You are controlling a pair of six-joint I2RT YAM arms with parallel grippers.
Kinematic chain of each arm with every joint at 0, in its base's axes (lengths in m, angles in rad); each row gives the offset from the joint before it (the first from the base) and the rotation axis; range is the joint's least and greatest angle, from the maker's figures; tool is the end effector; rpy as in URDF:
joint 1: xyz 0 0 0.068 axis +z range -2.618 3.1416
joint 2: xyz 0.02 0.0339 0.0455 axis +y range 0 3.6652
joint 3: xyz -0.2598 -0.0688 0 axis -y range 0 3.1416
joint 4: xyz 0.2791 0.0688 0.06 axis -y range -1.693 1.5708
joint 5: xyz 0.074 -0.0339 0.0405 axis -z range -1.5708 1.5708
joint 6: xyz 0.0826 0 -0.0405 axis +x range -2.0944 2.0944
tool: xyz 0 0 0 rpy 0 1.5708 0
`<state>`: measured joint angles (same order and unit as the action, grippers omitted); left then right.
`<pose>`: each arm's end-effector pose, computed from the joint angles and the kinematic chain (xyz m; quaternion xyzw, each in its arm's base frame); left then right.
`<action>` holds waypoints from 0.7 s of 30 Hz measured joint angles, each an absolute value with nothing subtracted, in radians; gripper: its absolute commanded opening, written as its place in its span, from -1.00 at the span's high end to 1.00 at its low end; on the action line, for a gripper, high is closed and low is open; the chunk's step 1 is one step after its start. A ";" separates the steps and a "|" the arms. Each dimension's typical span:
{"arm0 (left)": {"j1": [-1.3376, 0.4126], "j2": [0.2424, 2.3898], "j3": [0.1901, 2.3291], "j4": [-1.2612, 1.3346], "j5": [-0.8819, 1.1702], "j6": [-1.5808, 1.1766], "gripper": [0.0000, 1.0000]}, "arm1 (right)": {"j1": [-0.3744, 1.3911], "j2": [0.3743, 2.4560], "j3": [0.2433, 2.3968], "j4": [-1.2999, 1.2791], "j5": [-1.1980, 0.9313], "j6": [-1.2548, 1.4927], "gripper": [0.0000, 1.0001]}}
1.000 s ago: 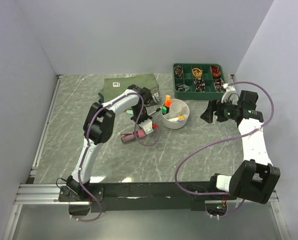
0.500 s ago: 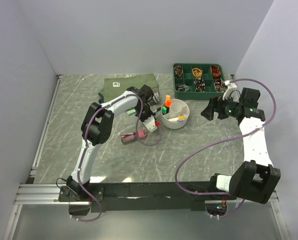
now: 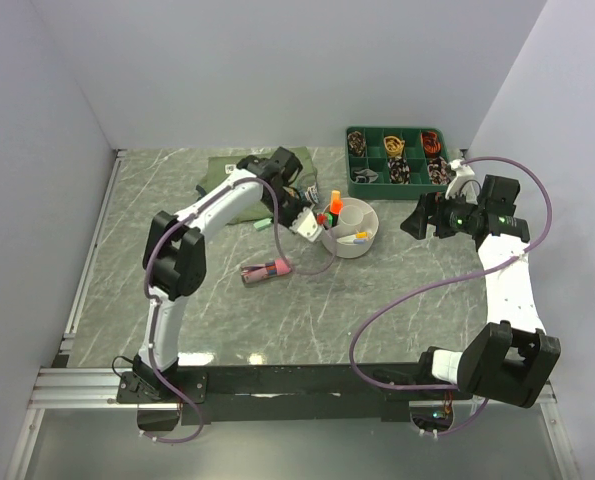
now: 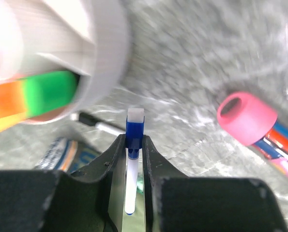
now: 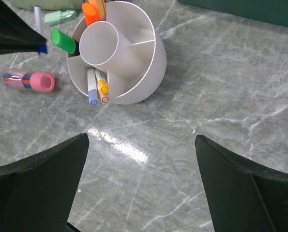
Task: Sort the stationery into containers
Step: Pick up the pen from the center of the board, then place the pen in the storage box.
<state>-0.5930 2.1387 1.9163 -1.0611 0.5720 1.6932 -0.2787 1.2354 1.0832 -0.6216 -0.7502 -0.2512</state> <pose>0.3779 -0.3086 0.1919 0.8807 0.3571 -0.1662 0.2630 0.3189 -0.0327 0.2819 -0.1304 0.8594 0.2313 0.4369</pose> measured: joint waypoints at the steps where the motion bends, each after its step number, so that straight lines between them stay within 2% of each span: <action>1: -0.592 2.131 1.931 -1.066 0.588 1.668 0.98 | -0.279 1.235 1.083 -0.621 -0.750 -0.249 -0.97; 6: -0.588 2.077 1.970 -1.023 0.698 1.383 0.98 | -0.279 1.235 1.087 -0.621 -0.750 -0.229 -0.97; 8: -0.587 2.045 1.956 -0.925 0.756 1.192 0.98 | -0.279 1.234 1.091 -0.620 -0.750 -0.223 -0.97; 14: -0.586 1.918 1.732 -0.271 0.894 0.482 0.98 | -0.279 1.226 1.093 -0.619 -0.750 -0.202 -0.97; 21: -0.593 2.058 1.744 0.442 0.977 -0.212 0.98 | -0.279 1.226 1.094 -0.622 -0.749 -0.199 -0.97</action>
<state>-0.5926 2.0583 1.7435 0.4419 0.9771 -0.2119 -0.2787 1.2263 1.0943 -0.6216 -0.7490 -0.1989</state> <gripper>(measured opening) 0.197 0.989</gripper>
